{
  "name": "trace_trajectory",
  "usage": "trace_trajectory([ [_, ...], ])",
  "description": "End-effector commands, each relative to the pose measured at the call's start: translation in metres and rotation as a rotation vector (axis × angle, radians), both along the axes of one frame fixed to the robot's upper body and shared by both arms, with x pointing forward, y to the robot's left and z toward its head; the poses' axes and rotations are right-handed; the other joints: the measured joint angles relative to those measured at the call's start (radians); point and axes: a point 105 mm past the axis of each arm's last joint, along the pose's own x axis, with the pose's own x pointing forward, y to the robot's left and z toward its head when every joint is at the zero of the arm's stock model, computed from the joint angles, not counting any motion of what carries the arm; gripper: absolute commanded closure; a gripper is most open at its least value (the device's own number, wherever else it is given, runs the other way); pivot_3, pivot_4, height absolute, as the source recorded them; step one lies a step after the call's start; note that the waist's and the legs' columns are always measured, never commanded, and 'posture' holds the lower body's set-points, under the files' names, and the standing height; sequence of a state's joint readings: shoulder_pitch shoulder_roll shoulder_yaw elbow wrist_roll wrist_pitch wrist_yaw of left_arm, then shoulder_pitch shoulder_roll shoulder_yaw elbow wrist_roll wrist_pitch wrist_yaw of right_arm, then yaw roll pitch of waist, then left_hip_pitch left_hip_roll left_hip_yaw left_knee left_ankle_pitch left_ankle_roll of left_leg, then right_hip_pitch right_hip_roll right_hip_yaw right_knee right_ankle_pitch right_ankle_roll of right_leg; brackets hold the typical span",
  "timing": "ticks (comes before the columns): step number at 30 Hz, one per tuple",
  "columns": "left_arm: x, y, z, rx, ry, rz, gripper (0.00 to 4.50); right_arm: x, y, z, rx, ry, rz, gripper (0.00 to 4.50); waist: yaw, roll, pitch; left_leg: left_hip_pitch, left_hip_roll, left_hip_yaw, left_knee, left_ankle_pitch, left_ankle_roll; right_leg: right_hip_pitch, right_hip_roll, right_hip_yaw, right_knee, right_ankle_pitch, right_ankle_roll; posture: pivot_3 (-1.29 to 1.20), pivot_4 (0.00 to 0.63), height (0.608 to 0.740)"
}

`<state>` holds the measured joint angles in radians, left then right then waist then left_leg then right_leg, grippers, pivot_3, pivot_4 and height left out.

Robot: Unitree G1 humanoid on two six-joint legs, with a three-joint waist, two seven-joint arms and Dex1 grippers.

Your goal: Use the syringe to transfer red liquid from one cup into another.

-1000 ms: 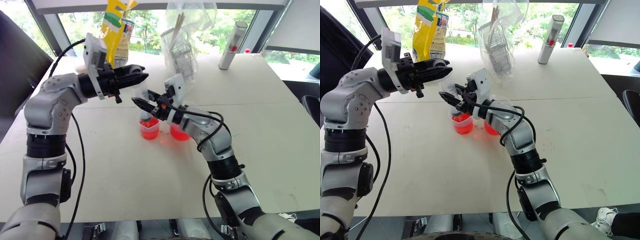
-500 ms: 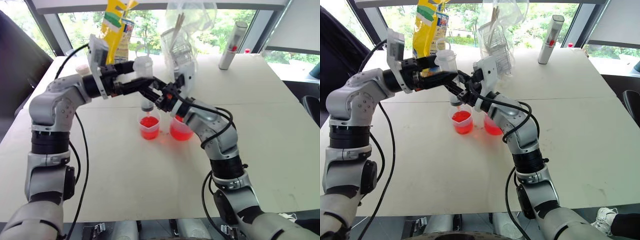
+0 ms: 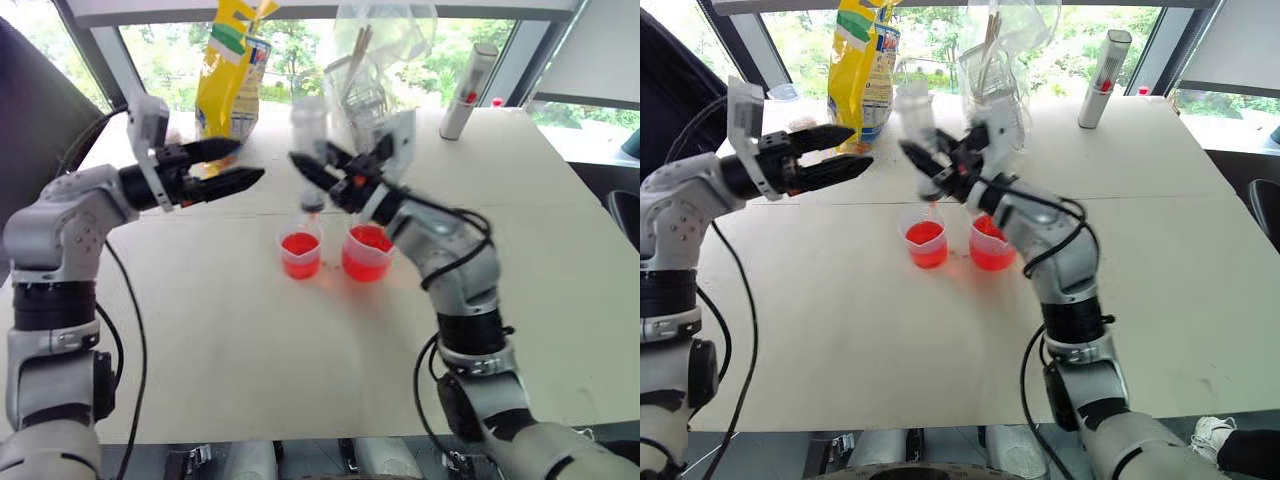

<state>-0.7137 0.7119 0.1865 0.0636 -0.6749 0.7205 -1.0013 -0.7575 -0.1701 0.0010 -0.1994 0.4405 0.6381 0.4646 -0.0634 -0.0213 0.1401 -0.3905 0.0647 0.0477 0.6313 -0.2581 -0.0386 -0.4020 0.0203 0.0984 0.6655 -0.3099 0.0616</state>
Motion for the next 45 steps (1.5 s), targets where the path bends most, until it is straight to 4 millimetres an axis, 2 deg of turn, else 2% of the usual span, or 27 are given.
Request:
trace_trajectory([
  [1, -0.012, -0.002, 0.018, -0.024, -0.065, -0.039, 0.03, -0.009, -0.015, 0.031, 0.026, -0.063, -0.02, 3.07, 0.0, 0.0, 0.0, 0.0, 0.0, 0.0, 0.0, 0.0, 0.0, 0.0, 0.0, 0.0, 0.0, 0.0, 0.0, 0.0, 0.15, 0.739],
  [6, -0.016, -0.01, 0.0, 0.03, -0.041, -0.067, 0.03, -0.005, -0.051, 0.052, -0.031, -0.024, -0.127, 3.07, -0.004, 0.0, 0.0, 0.0, 0.0, 0.001, -0.001, 0.0, 0.0, 0.0, 0.0, 0.001, 0.0, 0.0, 0.0, 0.0, 0.15, 0.739],
  [10, -0.021, -0.018, -0.014, 0.073, -0.026, -0.103, 0.03, -0.003, -0.088, 0.049, -0.094, 0.145, -0.224, 3.07, -0.004, 0.0, 0.0, 0.0, 0.0, 0.001, -0.002, 0.0, 0.0, -0.001, 0.0, 0.001, 0.0, 0.0, 0.0, 0.0, 0.15, 0.739],
  [12, -0.023, -0.019, -0.018, 0.09, -0.025, -0.116, 0.03, 0.003, -0.109, 0.034, -0.141, 0.291, -0.309, 3.07, -0.004, 0.0, 0.0, 0.0, 0.0, 0.001, -0.002, 0.0, 0.0, -0.001, 0.0, 0.001, -0.001, 0.0, 0.0, 0.0, 0.15, 0.739],
  [15, -0.025, -0.023, -0.022, 0.106, -0.027, -0.129, 0.03, 0.009, -0.137, -0.002, -0.24, 0.506, -0.438, 3.07, -0.006, 0.0, 0.0, 0.0, 0.0, 0.002, -0.003, 0.0, 0.0, -0.001, 0.0, 0.003, -0.001, 0.0, -0.001, 0.0, 0.15, 0.739],
  [18, -0.025, -0.027, -0.022, 0.098, -0.031, -0.135, 0.03, 0.012, -0.153, -0.038, -0.306, 0.672, -0.497, 3.07, -0.006, 0.0, 0.0, 0.0, 0.0, 0.002, -0.003, 0.0, 0.0, -0.002, 0.001, 0.003, -0.002, 0.0, -0.001, 0.0, 0.15, 0.739],
  [20, -0.026, -0.028, -0.023, 0.101, -0.033, -0.137, 0.03, 0.013, -0.16, -0.064, -0.348, 0.767, -0.526, 3.07, -0.007, 0.0, 0.0, 0.0, 0.0, 0.003, -0.003, 0.0, 0.001, -0.002, 0.001, 0.004, -0.002, 0.0, -0.001, 0.0, 0.15, 0.739],
  [26, -0.03, -0.031, -0.026, 0.111, -0.035, -0.135, 0.03, 0.017, -0.169, -0.111, -0.392, 0.946, -0.559, 3.07, -0.007, 0.001, 0.0, -0.001, 0.0, 0.004, -0.003, 0.0, 0.001, -0.003, 0.002, 0.005, -0.002, 0.0, 0.0, 0.0, 0.15, 0.739],
  [33, -0.038, -0.036, -0.031, 0.124, -0.023, -0.153, 0.03, 0.019, -0.173, -0.133, -0.437, 1.035, -0.579, 3.07, -0.006, 0.0, 0.0, -0.001, 0.0, 0.004, -0.003, 0.0, 0.001, -0.003, 0.002, 0.005, -0.002, 0.0, 0.0, 0.0, 0.15, 0.739],
  [39, -0.044, -0.041, -0.038, 0.136, -0.008, -0.17, 0.0, 0.017, -0.169, -0.127, -0.427, 1.015, -0.555, 0.24, -0.006, 0.0, 0.0, 0.0, 0.0, 0.004, -0.003, 0.0, 0.001, -0.002, 0.002, 0.005, -0.002, 0.0, 0.0, 0.0, 0.15, 0.739],
  [40, -0.045, -0.042, -0.039, 0.136, -0.005, -0.173, 0.0, 0.015, -0.17, -0.125, -0.425, 1.01, -0.554, 0.04, -0.006, 0.0, 0.0, 0.0, 0.0, 0.003, -0.003, 0.0, 0.001, -0.002, 0.002, 0.005, -0.002, 0.0, 0.0, 0.0, 0.15, 0.739],
  [43, -0.047, -0.044, -0.042, 0.149, 0.001, -0.181, 0.0, 0.009, -0.175, -0.112, -0.451, 0.934, -0.554, 0.04, -0.005, 0.0, 0.0, 0.0, 0.0, 0.003, -0.003, 0.0, 0.001, -0.002, 0.003, 0.004, -0.002, 0.0, 0.0, 0.0, 0.15, 0.739],
  [45, -0.048, -0.043, -0.043, 0.156, 0.003, -0.183, 0.0, -0.002, -0.173, -0.097, -0.478, 0.858, -0.518, 0.04, -0.002, 0.001, 0.0, -0.001, 0.0, 0.003, -0.003, 0.0, 0.001, -0.002, 0.003, 0.004, -0.002, 0.0, 0.0, 0.0, 0.15, 0.739],
])
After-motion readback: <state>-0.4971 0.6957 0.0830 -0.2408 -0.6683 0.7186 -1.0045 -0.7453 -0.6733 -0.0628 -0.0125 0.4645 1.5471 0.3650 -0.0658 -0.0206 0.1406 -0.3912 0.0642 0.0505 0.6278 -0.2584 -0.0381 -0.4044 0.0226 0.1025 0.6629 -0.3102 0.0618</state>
